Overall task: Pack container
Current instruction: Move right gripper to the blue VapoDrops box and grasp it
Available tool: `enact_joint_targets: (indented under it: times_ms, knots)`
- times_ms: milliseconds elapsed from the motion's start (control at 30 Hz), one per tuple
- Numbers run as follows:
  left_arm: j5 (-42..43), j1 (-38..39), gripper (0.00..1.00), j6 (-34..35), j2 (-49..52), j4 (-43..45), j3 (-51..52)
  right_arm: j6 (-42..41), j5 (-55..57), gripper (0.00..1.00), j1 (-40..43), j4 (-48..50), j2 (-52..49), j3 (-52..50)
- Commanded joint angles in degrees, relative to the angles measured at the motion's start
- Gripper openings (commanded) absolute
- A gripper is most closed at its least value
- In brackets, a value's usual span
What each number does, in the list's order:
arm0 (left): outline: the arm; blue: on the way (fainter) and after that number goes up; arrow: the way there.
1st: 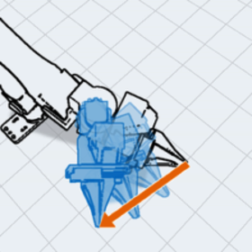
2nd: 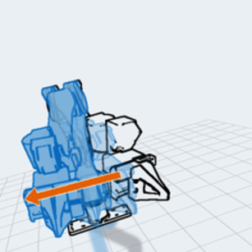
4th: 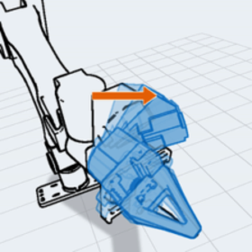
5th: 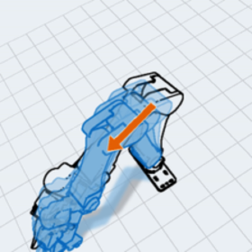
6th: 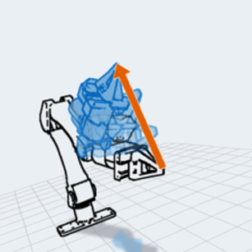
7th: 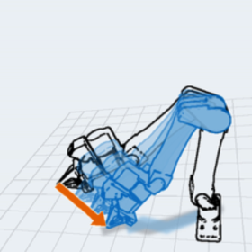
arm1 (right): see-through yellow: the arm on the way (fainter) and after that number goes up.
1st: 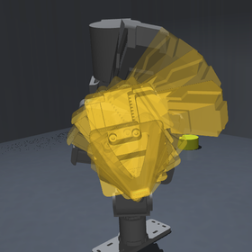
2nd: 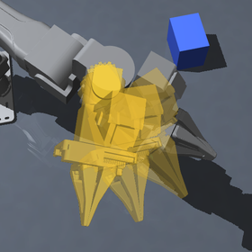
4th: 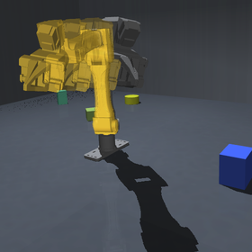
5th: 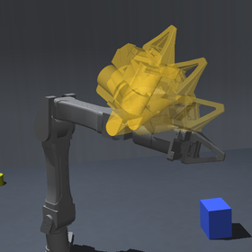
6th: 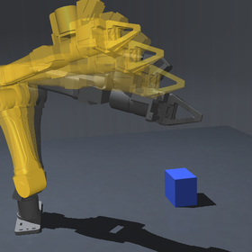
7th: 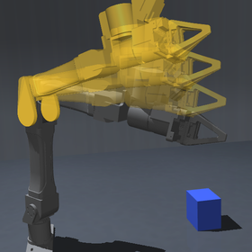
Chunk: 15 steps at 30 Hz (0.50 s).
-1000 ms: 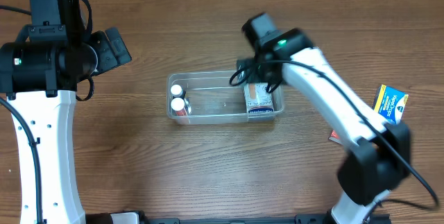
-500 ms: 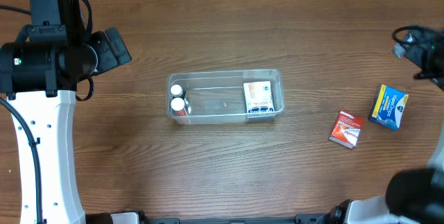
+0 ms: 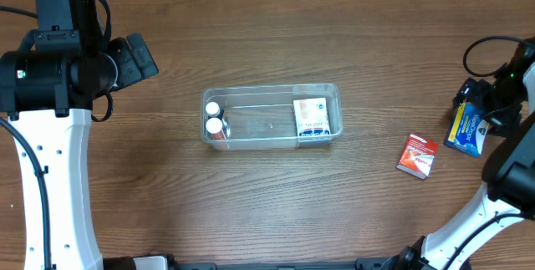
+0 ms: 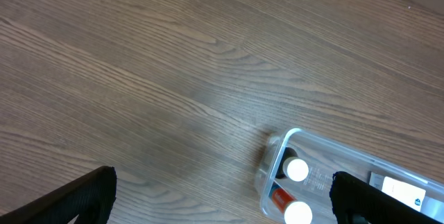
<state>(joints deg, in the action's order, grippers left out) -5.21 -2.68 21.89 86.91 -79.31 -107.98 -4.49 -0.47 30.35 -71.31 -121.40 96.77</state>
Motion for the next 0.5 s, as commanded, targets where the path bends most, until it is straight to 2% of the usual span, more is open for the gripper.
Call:
enact_joint_targets:
  times_ms: [0,333,467]
  knots:
    - [-0.7,-0.2,1.0,-1.3,0.2,0.0,0.2,0.5,-0.3,1.0,0.2,0.6,-1.3,-0.1]
    - [-0.7,-0.2,1.0,-1.3,0.2,0.0,0.2,0.5,1.2,1.0,0.3,1.2,-2.2,-0.1]
    - [-0.7,-0.2,1.0,-1.3,0.2,0.0,0.2,4.7,2.4,1.0,0.3,1.4,-2.2,-0.1]
